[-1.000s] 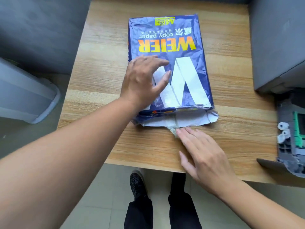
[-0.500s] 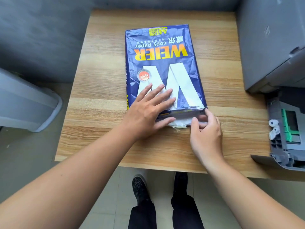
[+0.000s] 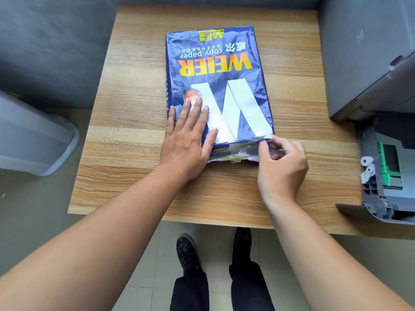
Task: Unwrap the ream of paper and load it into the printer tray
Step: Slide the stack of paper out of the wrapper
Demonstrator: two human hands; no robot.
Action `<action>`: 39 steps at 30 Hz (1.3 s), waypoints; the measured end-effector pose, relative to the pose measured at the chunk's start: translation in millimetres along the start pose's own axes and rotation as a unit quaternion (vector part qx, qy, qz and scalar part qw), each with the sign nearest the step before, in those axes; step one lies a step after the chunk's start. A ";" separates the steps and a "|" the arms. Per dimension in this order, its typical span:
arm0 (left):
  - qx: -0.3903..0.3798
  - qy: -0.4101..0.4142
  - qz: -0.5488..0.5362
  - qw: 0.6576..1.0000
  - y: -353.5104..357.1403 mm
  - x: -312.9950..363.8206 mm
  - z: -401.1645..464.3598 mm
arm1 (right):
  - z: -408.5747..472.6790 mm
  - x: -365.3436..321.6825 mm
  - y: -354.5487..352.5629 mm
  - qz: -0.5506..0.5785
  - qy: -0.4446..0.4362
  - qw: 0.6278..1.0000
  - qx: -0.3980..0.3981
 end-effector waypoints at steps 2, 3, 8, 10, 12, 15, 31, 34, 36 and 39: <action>0.000 -0.007 -0.003 1.000 0.6 0.4 -0.2 | 1.8 -7.7 -0.8 -0.016 -0.031 0.999 0.001; 0.000 -0.009 -0.005 1.000 0.5 0.5 0.0 | 2.6 -10.2 -0.4 -0.027 -0.044 0.999 0.000; -0.008 -0.008 -0.006 1.000 -1.7 2.6 -0.3 | 3.0 -8.3 0.6 0.002 -0.029 1.000 0.002; -0.012 0.012 0.018 1.000 -3.4 6.0 -1.8 | 3.3 6.3 5.3 0.069 0.061 0.996 0.015; -0.010 0.040 0.050 0.998 -5.5 11.1 -5.3 | 1.8 20.4 13.8 0.157 0.156 0.975 0.027; 0.002 0.080 0.072 0.994 -7.6 20.2 -11.1 | 0.1 31.4 22.9 0.239 0.240 0.940 0.030; -0.035 0.087 0.077 0.993 -0.9 20.2 -11.7 | -10.9 41.8 27.5 0.273 0.269 0.922 -0.050; -0.049 0.086 0.082 0.992 -3.1 18.4 -13.4 | -19.1 45.9 14.8 0.261 0.243 0.932 -0.068; -0.051 0.097 0.070 0.991 -4.3 21.4 -19.6 | -21.7 46.0 7.5 0.250 0.221 0.938 -0.090; -0.031 0.096 0.018 0.995 -9.6 22.3 -27.1 | -26.1 48.3 0.8 0.237 0.209 0.940 -0.132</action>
Point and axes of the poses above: each hand's wrist, its own z-axis towards the middle knuckle, its own y-axis out of the palm, x = y × z, the point moved 9 cm from there along z, towards the middle knuckle, and after that the axes turned 8 degrees about -y, right-handed, at the moved point
